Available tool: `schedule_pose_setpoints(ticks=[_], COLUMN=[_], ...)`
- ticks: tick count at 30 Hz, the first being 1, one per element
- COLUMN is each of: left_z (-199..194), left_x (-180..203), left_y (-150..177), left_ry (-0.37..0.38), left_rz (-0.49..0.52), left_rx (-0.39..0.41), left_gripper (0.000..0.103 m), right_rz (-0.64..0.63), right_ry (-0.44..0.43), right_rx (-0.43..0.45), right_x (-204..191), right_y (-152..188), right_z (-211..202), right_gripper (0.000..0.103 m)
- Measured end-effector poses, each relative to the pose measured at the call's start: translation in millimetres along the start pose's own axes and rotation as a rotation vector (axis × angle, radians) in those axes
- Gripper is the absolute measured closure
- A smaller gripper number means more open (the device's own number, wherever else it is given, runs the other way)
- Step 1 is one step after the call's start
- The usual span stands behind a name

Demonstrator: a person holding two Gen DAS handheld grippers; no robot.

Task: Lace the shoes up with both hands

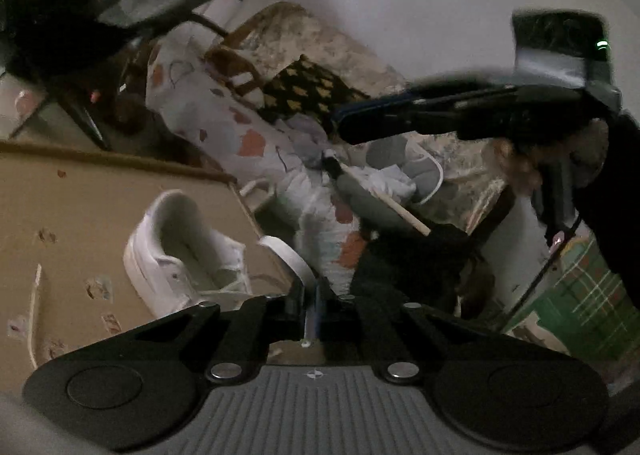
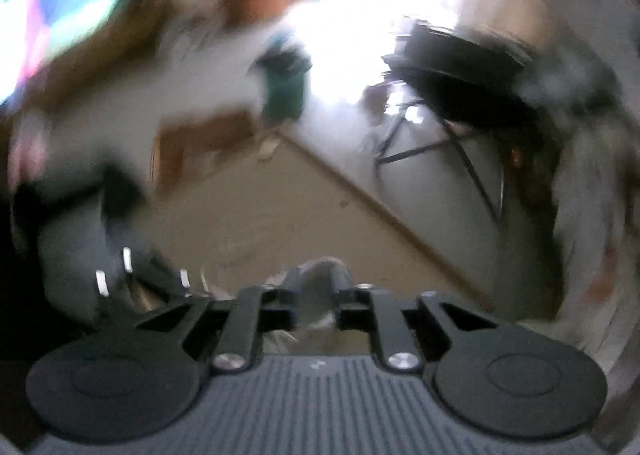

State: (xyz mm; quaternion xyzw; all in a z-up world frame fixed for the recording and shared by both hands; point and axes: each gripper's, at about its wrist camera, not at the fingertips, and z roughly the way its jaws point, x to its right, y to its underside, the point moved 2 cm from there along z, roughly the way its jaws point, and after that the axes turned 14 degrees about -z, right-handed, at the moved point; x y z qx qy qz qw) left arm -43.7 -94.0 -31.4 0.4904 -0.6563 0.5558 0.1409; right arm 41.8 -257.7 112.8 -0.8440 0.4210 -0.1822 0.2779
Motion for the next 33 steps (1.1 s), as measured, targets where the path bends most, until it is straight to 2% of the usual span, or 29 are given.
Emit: schedule_pose_setpoints(ticks=[2, 5, 8, 11, 14, 24, 27, 28, 29, 30, 33], left_z=[-1, -2, -2, 1, 2, 1, 3, 4, 5, 5, 7], left_x=[4, 15, 27, 40, 52, 52, 51, 50, 50, 49, 45], left_y=[4, 6, 5, 6, 13, 15, 15, 15, 15, 15, 15], left_ry=[-0.005, 0.013, 0.024, 0.053, 0.07, 0.091, 0.1, 0.104, 0.103, 0.102, 0.1], left_rz=[0.023, 0.056, 0.103, 0.16, 0.227, 0.228, 0.227, 0.226, 0.227, 0.225, 0.215], left_rx=[0.007, 0.028, 0.038, 0.015, -0.018, -0.049, -0.067, -0.073, -0.075, -0.078, -0.088], left_gripper=[0.099, 0.099, 0.099, 0.099, 0.099, 0.099, 0.099, 0.099, 0.099, 0.099, 0.099], right_rz=[0.221, 0.529, 0.874, 1.088, 1.148, 1.32, 1.286, 1.263, 1.239, 1.203, 1.043], right_ry=[-0.037, -0.068, -0.168, -0.26, -0.29, -0.402, -0.386, -0.37, -0.354, -0.339, -0.258], right_rx=[0.093, 0.161, 0.292, 0.359, 0.385, 0.415, 0.389, 0.382, 0.376, 0.37, 0.333], right_x=[13, 18, 19, 13, 7, 0, -2, -2, -3, -4, -7], right_y=[23, 65, 114, 151, 160, 179, 173, 171, 170, 168, 153], right_z=[-6, -4, -6, 1, 10, 42, 47, 47, 47, 43, 35], right_gripper=[0.068, 0.063, 0.061, 0.06, 0.06, 0.06, 0.065, 0.075, 0.092, 0.099, 0.101])
